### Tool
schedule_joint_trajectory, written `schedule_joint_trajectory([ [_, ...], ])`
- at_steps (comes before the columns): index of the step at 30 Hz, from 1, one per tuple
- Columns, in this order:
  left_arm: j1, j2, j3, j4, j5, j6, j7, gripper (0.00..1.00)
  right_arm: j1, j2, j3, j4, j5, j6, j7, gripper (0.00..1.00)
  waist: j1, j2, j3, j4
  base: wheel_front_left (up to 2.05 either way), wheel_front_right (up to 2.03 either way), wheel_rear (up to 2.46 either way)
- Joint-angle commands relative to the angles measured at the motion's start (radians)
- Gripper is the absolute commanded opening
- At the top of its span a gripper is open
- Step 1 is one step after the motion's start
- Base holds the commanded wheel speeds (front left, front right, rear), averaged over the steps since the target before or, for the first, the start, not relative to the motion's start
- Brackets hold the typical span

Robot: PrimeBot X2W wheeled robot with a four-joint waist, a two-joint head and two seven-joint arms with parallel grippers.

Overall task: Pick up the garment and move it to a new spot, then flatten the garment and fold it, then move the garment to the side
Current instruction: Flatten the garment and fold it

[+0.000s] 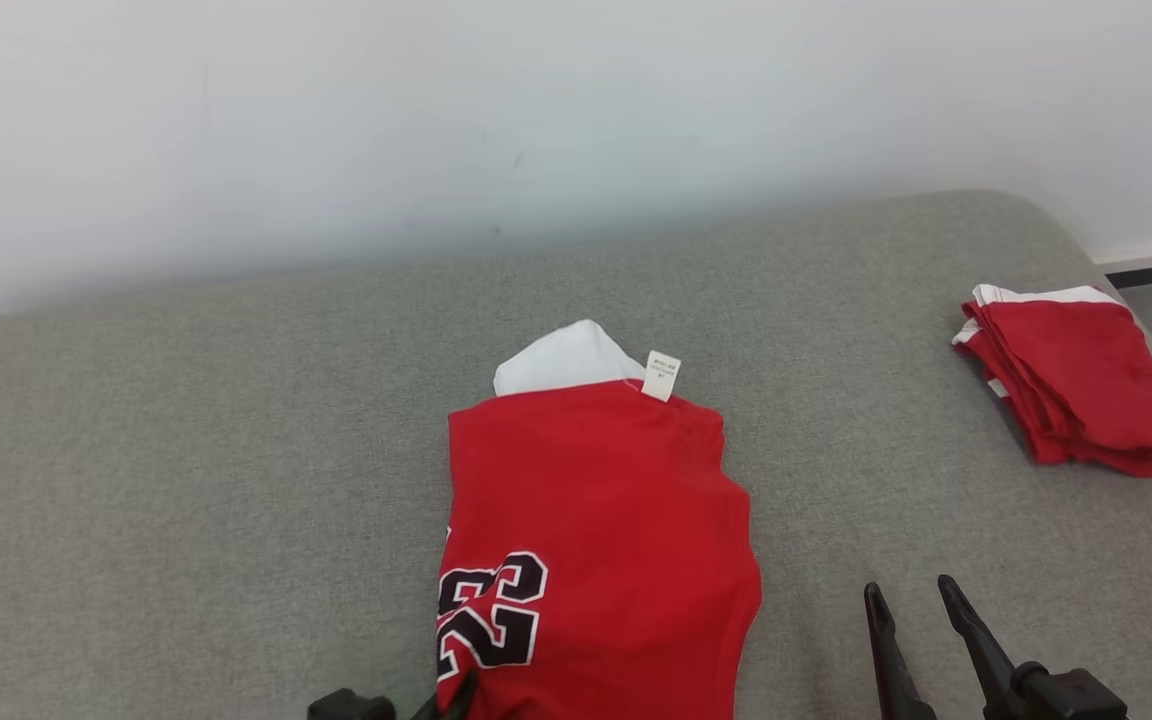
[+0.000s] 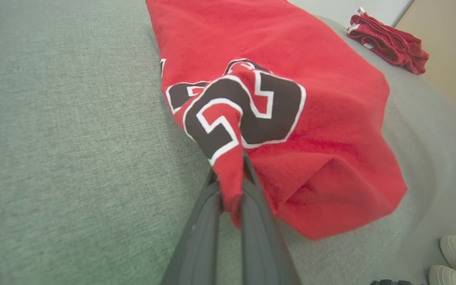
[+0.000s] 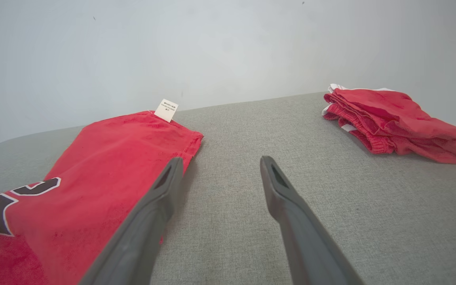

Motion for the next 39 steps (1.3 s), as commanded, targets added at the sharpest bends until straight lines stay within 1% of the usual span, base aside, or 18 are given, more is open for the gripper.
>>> schedule_joint_trajectory([
  [1,0.023,0.013,0.009,-0.014,-0.015,0.012,0.006,0.0,0.008,-0.003,0.001,-0.003,-0.001,-0.003,0.002,1.0,0.0001,0.0,-0.011,0.01,0.0,0.0,0.0],
  [2,0.03,0.014,0.017,-0.022,-0.021,0.022,0.005,0.0,0.01,-0.003,0.002,-0.003,0.0,-0.003,0.002,1.0,0.0001,0.0,-0.012,0.011,0.0,0.0,0.0],
  [3,0.037,0.017,0.022,-0.029,-0.024,0.03,0.004,0.47,0.011,-0.003,0.003,-0.003,0.001,-0.003,0.002,1.0,0.0001,0.0,-0.013,0.011,0.0,0.0,0.0],
  [4,0.043,0.017,0.027,-0.035,-0.03,0.037,0.005,1.0,0.011,-0.003,0.004,-0.002,0.002,-0.003,0.002,1.0,0.0001,0.0,-0.014,0.01,0.0,0.0,0.0],
  [8,0.042,0.036,0.049,-0.046,-0.032,0.075,0.018,1.0,0.003,-0.003,0.014,0.002,0.008,-0.003,0.002,1.0,0.0001,0.0,-0.018,0.001,0.0,0.0,0.0],
  [9,0.042,0.049,0.067,-0.053,-0.034,0.103,0.017,1.0,0.005,-0.002,0.013,0.002,0.01,-0.003,0.001,1.0,0.0001,0.0,-0.019,-0.005,0.0,0.0,0.0],
  [13,0.045,0.084,0.098,-0.064,-0.019,0.168,0.025,1.0,0.012,-0.002,0.008,0.003,0.013,-0.003,-0.001,1.0,0.0001,0.0,-0.021,-0.015,0.0,0.0,0.0],
  [18,0.013,0.11,0.105,-0.117,0.002,0.209,0.039,1.0,0.008,-0.002,0.004,0.007,0.015,-0.003,-0.004,1.0,0.0001,0.0,-0.022,-0.023,0.0,0.0,0.0],
  [20,-0.009,0.1,0.094,-0.149,0.006,0.213,0.056,1.0,0.005,0.0,0.004,0.007,0.015,-0.003,-0.005,1.0,0.0001,0.0,-0.021,-0.025,0.0,0.0,0.0],
  [24,-0.062,0.083,0.06,-0.197,0.028,0.202,0.096,1.0,0.001,0.002,0.002,0.008,0.015,-0.003,-0.006,1.0,0.0001,0.0,-0.019,-0.026,0.0,0.0,0.0],
  [28,-0.156,0.032,0.006,-0.227,0.05,0.182,0.166,1.0,-0.009,0.007,0.009,0.009,0.012,-0.003,-0.007,1.0,0.0001,0.0,-0.012,-0.04,0.0,0.0,0.0],
  [33,-0.263,-0.041,-0.047,-0.183,0.049,0.161,0.271,1.0,-0.024,0.011,0.019,0.013,0.014,-0.003,-0.009,1.0,0.0001,0.0,0.001,-0.082,0.0,0.0,0.0],
  [39,-0.363,-0.104,-0.08,-0.069,0.047,0.197,0.421,1.0,-0.037,0.019,0.024,0.016,0.017,-0.003,-0.009,1.0,0.0001,0.0,0.039,-0.153,0.0,0.0,0.0],
])
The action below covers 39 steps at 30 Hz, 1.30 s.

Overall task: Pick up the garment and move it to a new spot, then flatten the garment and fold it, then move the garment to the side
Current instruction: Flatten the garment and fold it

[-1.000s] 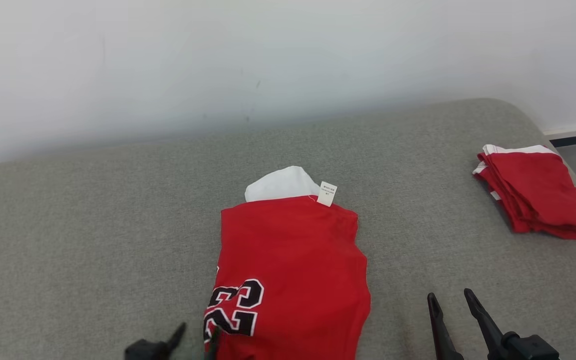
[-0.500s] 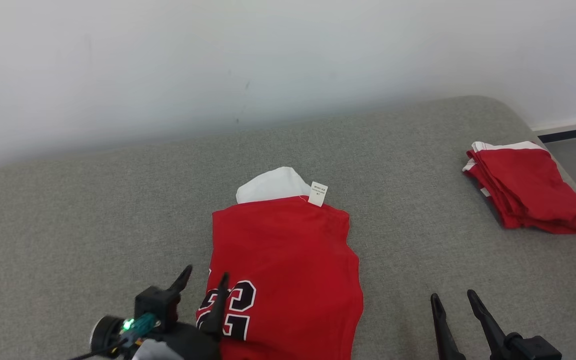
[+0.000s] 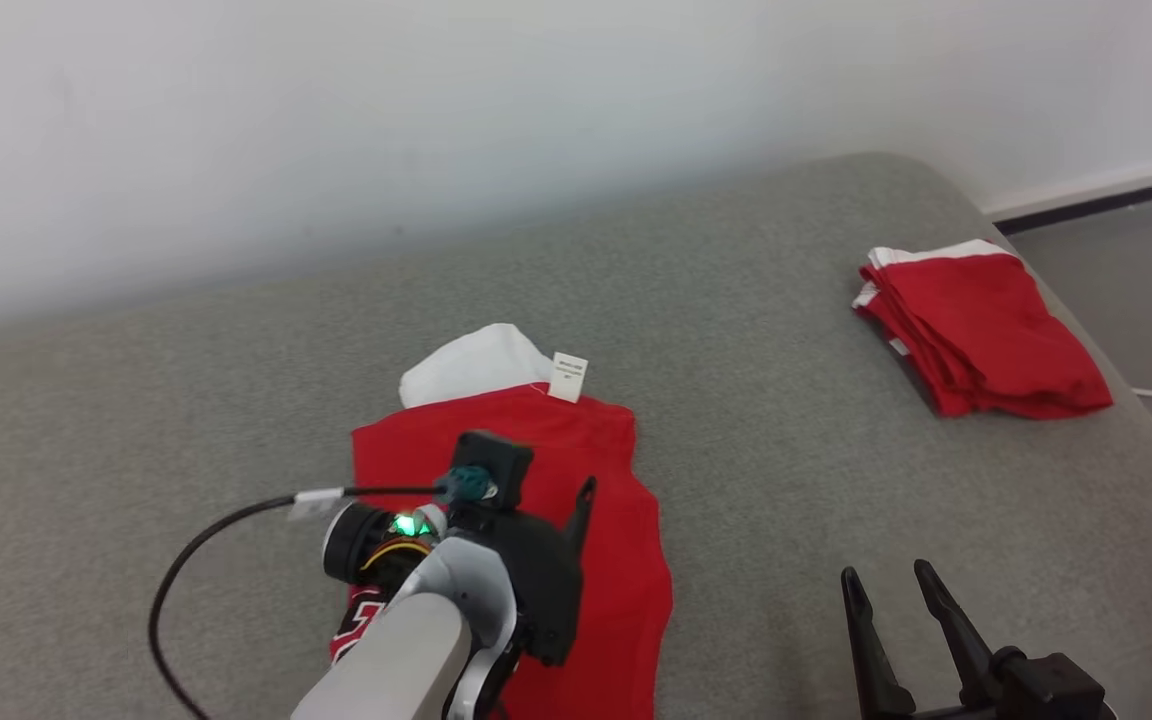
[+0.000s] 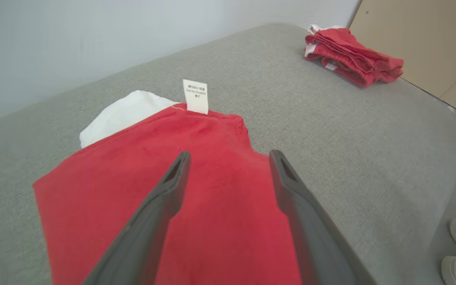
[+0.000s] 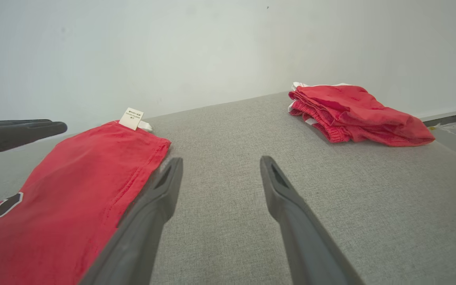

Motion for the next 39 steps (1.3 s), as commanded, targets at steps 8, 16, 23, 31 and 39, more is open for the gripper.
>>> schedule_joint_trajectory([
  [8,-0.075,-0.03,-0.047,0.099,0.014,0.067,0.201,1.0,-0.029,0.014,-0.006,0.002,0.013,-0.003,-0.006,1.0,-0.0001,0.0,0.085,-0.115,0.0,0.0,0.0],
  [16,-0.078,-0.002,-0.069,0.138,0.027,0.116,0.295,0.84,-0.035,0.024,-0.014,-0.011,0.017,-0.003,-0.006,1.0,-0.0001,0.0,0.107,-0.144,0.0,0.0,0.0],
  [23,-0.072,-0.001,-0.069,0.129,0.014,0.108,0.281,0.0,-0.04,0.027,-0.011,-0.014,0.017,-0.003,-0.006,1.0,-0.0001,0.0,0.109,-0.134,0.0,0.0,0.0],
  [31,-0.069,-0.002,-0.064,0.134,0.001,0.102,0.243,0.0,-0.038,0.029,-0.013,-0.014,0.014,-0.003,-0.006,1.0,-0.0001,0.0,0.105,-0.123,0.0,0.0,0.0],
  [39,-0.083,-0.008,-0.062,0.123,-0.002,0.096,0.215,0.0,-0.036,0.03,-0.009,-0.007,0.007,-0.003,-0.006,1.0,-0.0001,0.0,0.092,-0.119,0.0,0.0,0.0],
])
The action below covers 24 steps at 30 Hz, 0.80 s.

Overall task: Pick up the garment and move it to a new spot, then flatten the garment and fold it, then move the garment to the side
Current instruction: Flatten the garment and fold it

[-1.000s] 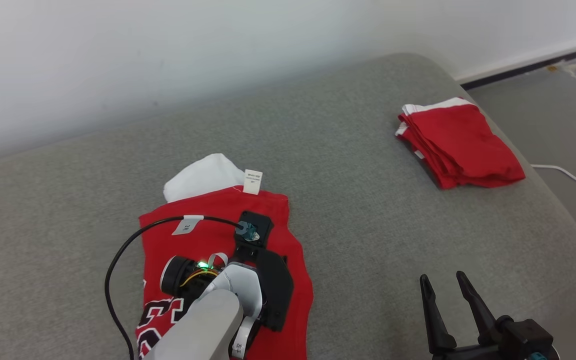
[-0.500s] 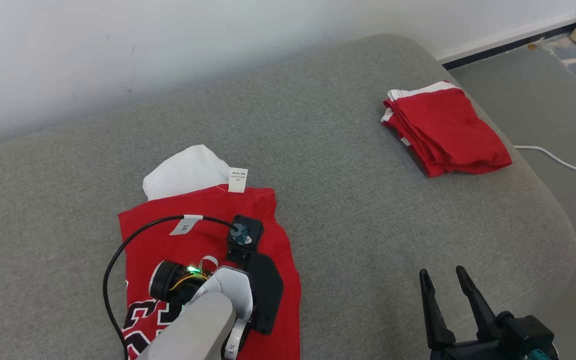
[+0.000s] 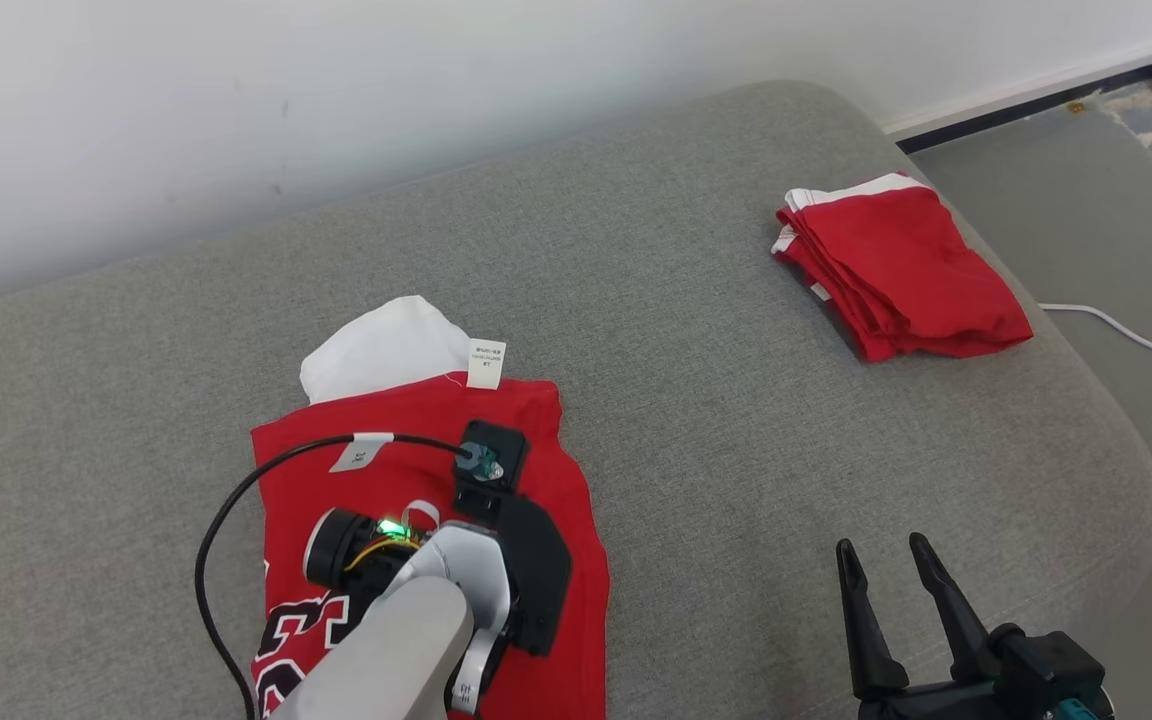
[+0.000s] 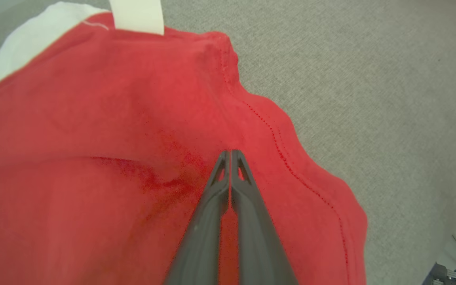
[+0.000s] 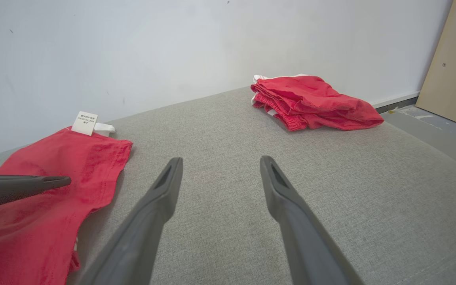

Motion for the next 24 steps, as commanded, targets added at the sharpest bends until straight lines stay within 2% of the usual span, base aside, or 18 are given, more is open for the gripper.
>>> schedule_joint_trajectory([
  [1,-0.018,-0.004,0.005,-0.012,0.004,-0.004,-0.02,0.47,0.0,0.002,0.001,0.002,-0.007,-0.003,-0.005,1.0,0.0,-0.0001,-0.003,0.0,0.0,0.0,0.0],
  [2,-0.022,-0.004,0.007,-0.014,0.005,0.0,-0.028,1.0,0.001,0.003,0.002,0.003,-0.007,-0.003,-0.005,1.0,0.0,-0.0001,-0.005,-0.001,0.0,0.0,0.0],
  [6,-0.056,-0.006,0.015,-0.012,0.003,0.007,-0.032,1.0,-0.006,0.003,0.013,0.006,-0.008,-0.003,-0.005,1.0,0.0,-0.0001,-0.008,-0.013,0.0,0.0,0.0],
  [16,-0.198,0.0,0.016,0.051,0.032,0.044,0.034,1.0,-0.02,0.003,0.041,0.003,0.005,-0.003,-0.005,1.0,0.0,-0.0001,0.031,-0.085,0.0,0.0,0.0],
  [24,-0.272,0.011,-0.006,0.148,0.047,0.038,0.11,1.0,-0.04,0.003,0.055,-0.011,0.033,-0.003,-0.005,1.0,0.0,-0.0001,0.118,-0.137,0.0,0.0,0.0],
])
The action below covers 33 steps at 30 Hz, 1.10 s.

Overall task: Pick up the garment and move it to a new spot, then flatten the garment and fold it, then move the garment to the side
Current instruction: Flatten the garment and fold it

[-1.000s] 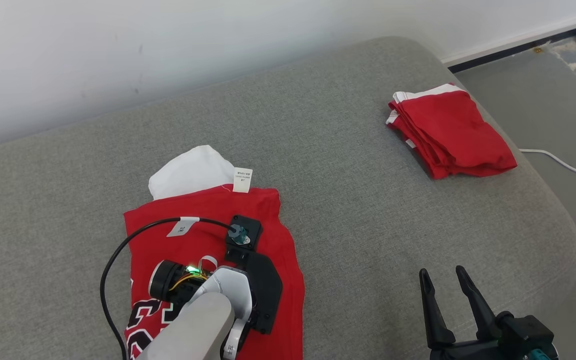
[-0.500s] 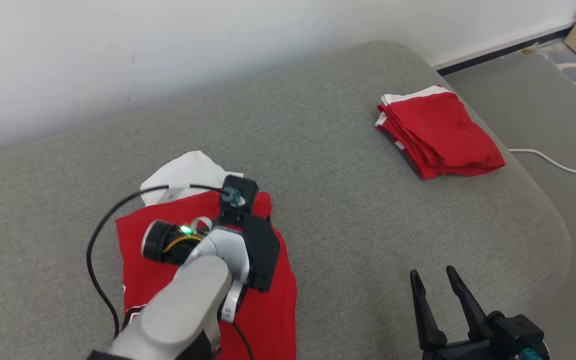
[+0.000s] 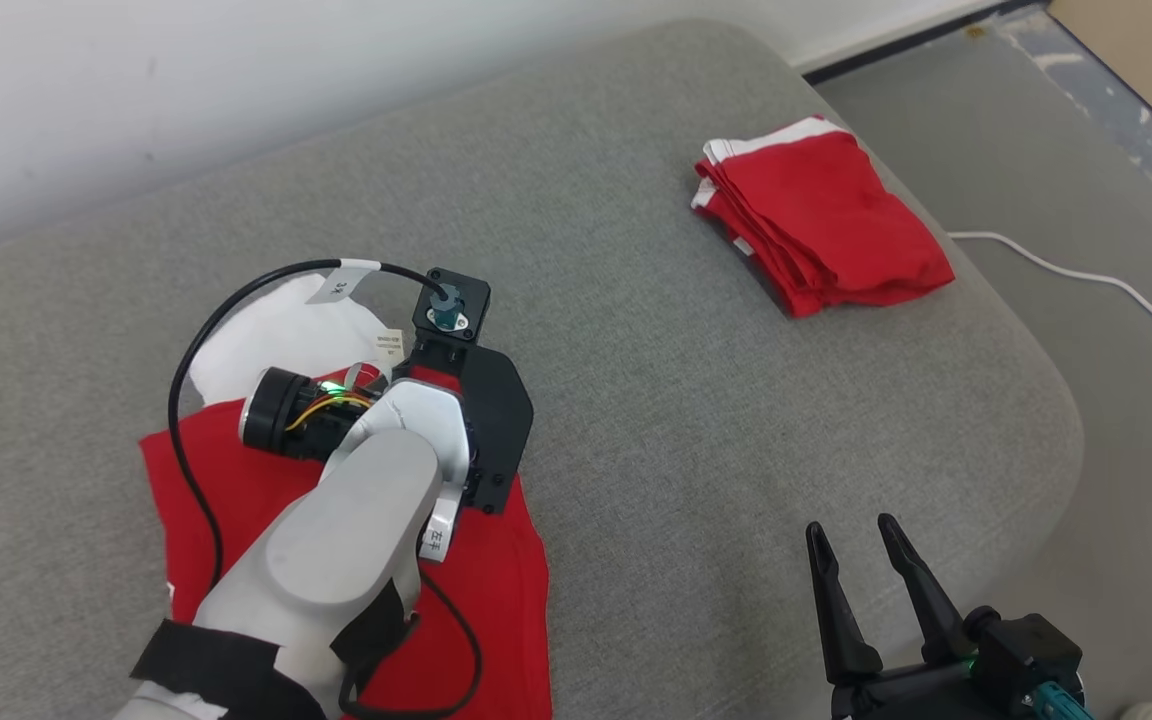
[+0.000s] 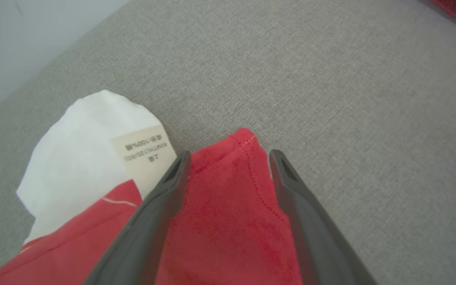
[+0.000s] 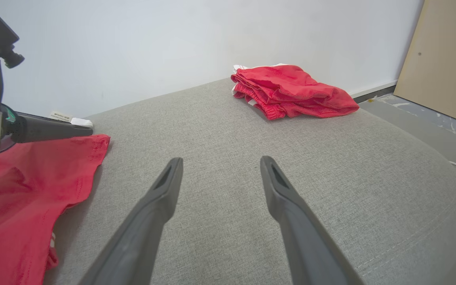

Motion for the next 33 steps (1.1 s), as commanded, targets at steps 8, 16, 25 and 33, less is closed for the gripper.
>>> schedule_joint_trajectory([
  [8,-0.007,0.001,0.001,0.098,-0.022,-0.001,0.028,1.0,-0.022,0.002,0.018,-0.02,0.038,-0.003,-0.005,1.0,-0.0001,-0.0001,0.098,-0.045,0.0,0.0,0.0],
  [16,-0.001,-0.013,0.0,0.146,-0.045,-0.03,0.01,0.0,-0.034,0.002,0.02,-0.023,0.048,-0.003,-0.005,1.0,-0.0001,-0.0001,0.116,-0.046,0.0,0.0,0.0],
  [25,-0.041,-0.009,0.007,0.171,-0.041,-0.025,-0.073,0.0,-0.039,0.002,0.025,-0.011,0.048,-0.003,-0.005,1.0,-0.0001,-0.0001,0.089,-0.028,0.0,0.0,0.0],
  [33,-0.113,-0.056,0.053,0.055,-0.083,-0.066,-0.34,0.0,-0.027,0.002,0.017,-0.008,0.033,-0.003,-0.005,1.0,-0.0001,-0.0001,0.049,0.004,0.0,0.0,0.0],
])
